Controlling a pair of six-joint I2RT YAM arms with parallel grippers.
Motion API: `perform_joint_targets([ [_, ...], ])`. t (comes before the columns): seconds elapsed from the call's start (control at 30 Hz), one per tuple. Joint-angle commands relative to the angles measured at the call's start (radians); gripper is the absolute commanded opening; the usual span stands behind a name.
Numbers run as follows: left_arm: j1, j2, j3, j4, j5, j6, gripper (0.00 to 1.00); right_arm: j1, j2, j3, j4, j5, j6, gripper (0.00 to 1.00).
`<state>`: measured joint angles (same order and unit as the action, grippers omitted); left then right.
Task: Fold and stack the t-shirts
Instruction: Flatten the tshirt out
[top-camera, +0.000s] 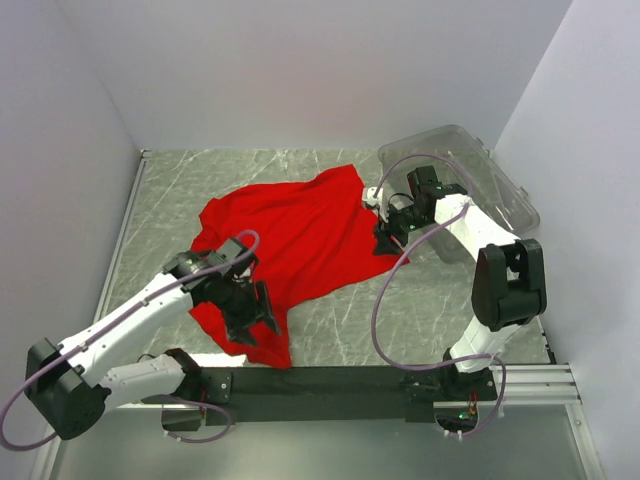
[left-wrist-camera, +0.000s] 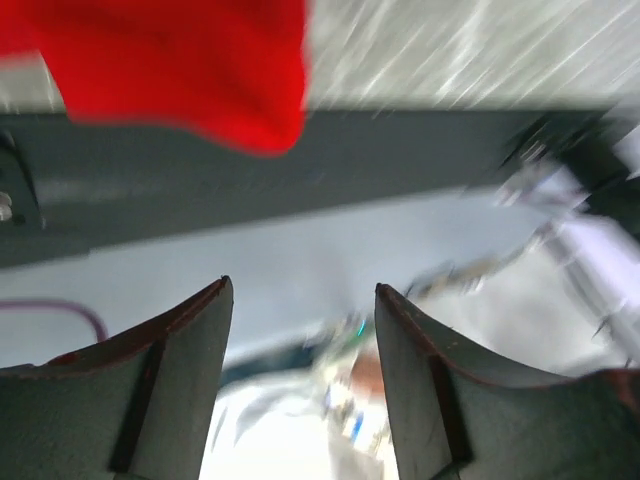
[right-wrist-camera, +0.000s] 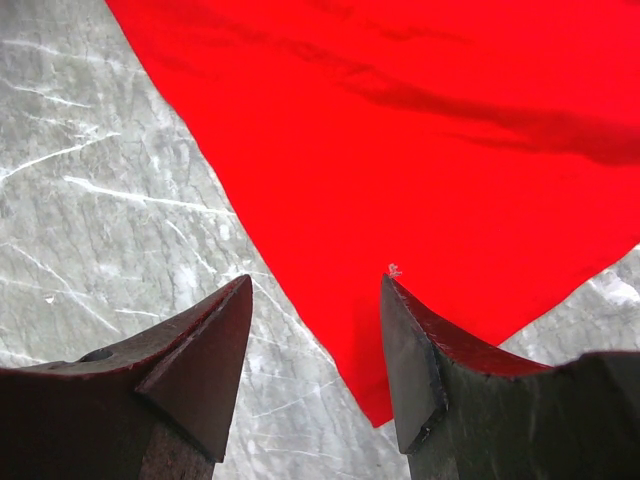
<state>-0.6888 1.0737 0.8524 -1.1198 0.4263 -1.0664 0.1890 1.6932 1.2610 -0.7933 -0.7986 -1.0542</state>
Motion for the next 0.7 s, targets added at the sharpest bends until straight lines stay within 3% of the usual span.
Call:
perform_joint_targets([
  [0.0, 0.034, -0.021, 0.077, -0.064, -0.225, -0.093, 0.64, -0.010, 0.005, 0.026, -0.007, -0.030, -0.017, 0.61],
  [0.17, 0.110, -0.090, -0.100, 0.075, -0.255, -0.223, 0.61, -0.010, -0.001, 0.018, -0.006, -0.045, -0.013, 0.61],
  [0.37, 0.167, -0.172, -0.204, 0.051, -0.340, -0.412, 0.59, -0.008, -0.012, -0.009, 0.000, -0.048, -0.017, 0.61],
  [0.53, 0.282, -0.166, -0.174, -0.052, -0.426, -0.394, 0.60, -0.008, -0.015, -0.020, 0.016, -0.056, -0.012, 0.61],
  [0.67, 0.411, -0.088, -0.184, -0.008, -0.446, -0.322, 0.60, -0.010, -0.013, -0.015, 0.014, -0.067, -0.009, 0.61],
])
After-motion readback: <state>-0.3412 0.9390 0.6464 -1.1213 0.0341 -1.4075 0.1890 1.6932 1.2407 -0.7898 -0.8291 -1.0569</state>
